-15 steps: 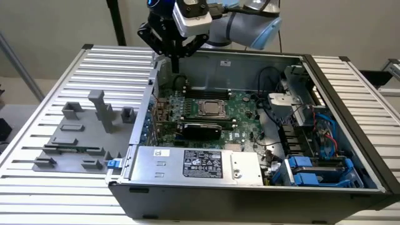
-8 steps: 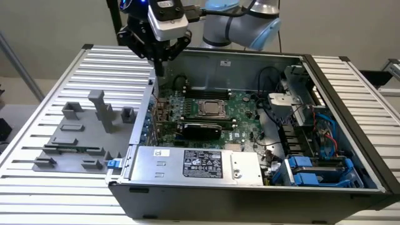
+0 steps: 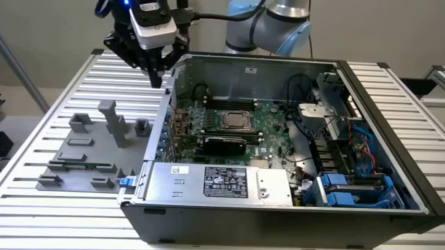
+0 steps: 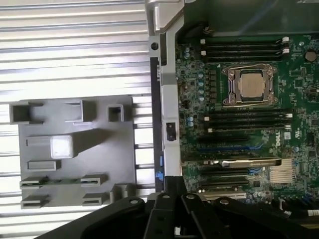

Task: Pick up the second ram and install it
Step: 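Reach for the second ram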

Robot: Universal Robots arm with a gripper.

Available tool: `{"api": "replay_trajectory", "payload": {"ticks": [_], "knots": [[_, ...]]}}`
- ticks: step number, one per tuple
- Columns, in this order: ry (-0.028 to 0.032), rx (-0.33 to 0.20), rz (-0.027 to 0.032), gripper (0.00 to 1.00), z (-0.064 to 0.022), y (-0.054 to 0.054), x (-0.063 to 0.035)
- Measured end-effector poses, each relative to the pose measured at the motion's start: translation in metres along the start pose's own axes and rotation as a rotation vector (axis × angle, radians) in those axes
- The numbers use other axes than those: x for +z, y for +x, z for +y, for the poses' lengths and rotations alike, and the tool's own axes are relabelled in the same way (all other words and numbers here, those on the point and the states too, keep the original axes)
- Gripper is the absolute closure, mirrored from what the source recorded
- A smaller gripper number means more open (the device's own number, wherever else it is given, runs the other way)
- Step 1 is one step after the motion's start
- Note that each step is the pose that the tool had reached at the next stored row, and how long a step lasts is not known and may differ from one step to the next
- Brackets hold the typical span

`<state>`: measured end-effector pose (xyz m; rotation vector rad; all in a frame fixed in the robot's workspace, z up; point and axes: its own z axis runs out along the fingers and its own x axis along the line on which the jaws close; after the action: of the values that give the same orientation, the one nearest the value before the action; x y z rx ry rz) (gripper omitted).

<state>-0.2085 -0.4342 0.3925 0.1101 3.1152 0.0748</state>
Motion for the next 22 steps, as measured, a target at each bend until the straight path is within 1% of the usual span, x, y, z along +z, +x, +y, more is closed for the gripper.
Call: {"api": "replay_trajectory", "payload": {"ticks": [10,22], "knots": [[0.0013,0.000,-0.0002,1.00,-0.0097,0.045,0.0020],[0.0026,0.000,-0.0003,1.00,-0.0183,0.099,0.0110]]}}
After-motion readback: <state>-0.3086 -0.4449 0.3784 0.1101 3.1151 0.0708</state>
